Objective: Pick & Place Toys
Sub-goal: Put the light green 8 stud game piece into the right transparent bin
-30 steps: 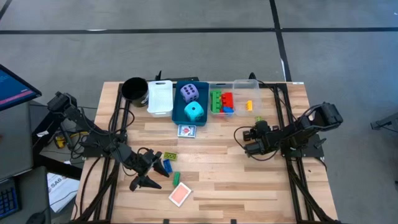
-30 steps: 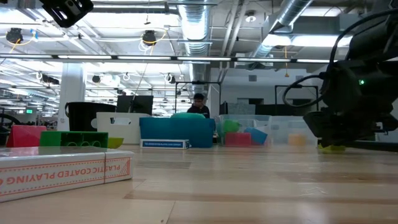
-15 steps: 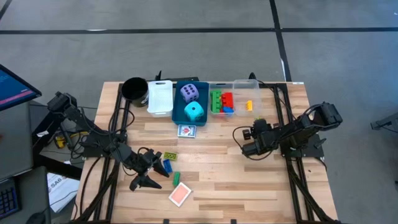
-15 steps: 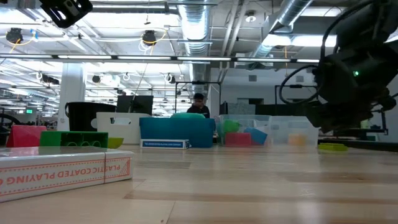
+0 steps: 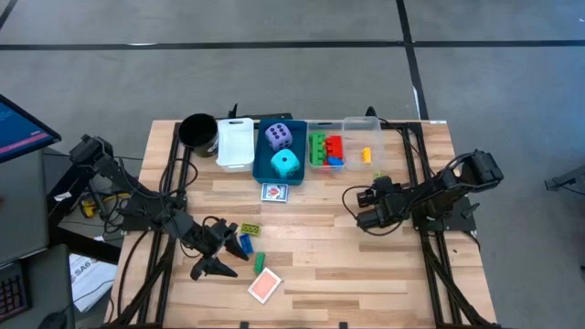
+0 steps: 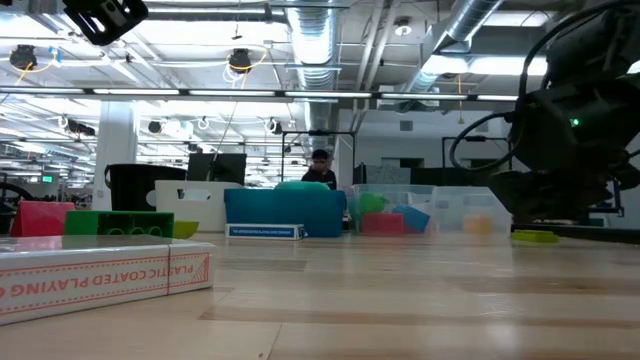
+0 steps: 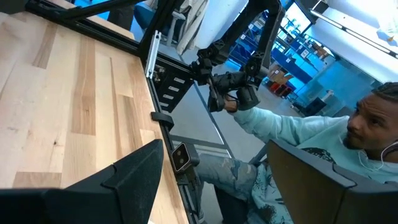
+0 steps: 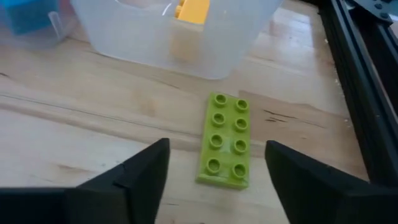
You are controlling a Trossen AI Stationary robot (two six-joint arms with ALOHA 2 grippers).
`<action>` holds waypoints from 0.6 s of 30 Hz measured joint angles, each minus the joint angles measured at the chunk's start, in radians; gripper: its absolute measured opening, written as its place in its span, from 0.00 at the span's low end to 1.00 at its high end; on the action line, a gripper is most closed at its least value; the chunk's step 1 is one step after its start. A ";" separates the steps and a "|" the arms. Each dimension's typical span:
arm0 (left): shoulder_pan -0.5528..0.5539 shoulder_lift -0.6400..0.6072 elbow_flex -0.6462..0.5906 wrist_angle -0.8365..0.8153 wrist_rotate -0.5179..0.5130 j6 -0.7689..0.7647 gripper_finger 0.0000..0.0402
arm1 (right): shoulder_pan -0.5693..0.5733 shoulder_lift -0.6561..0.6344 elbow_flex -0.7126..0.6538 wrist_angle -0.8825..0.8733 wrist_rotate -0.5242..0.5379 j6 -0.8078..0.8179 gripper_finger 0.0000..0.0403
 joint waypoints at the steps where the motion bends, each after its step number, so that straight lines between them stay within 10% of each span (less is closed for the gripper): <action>1: 0.000 0.000 0.000 0.000 0.000 0.000 0.70 | 0.000 0.000 0.000 0.001 0.000 0.000 0.67; 18: 0.000 0.000 0.000 0.001 0.000 -0.005 0.70 | -0.038 -0.004 -0.088 0.166 -0.048 0.004 0.76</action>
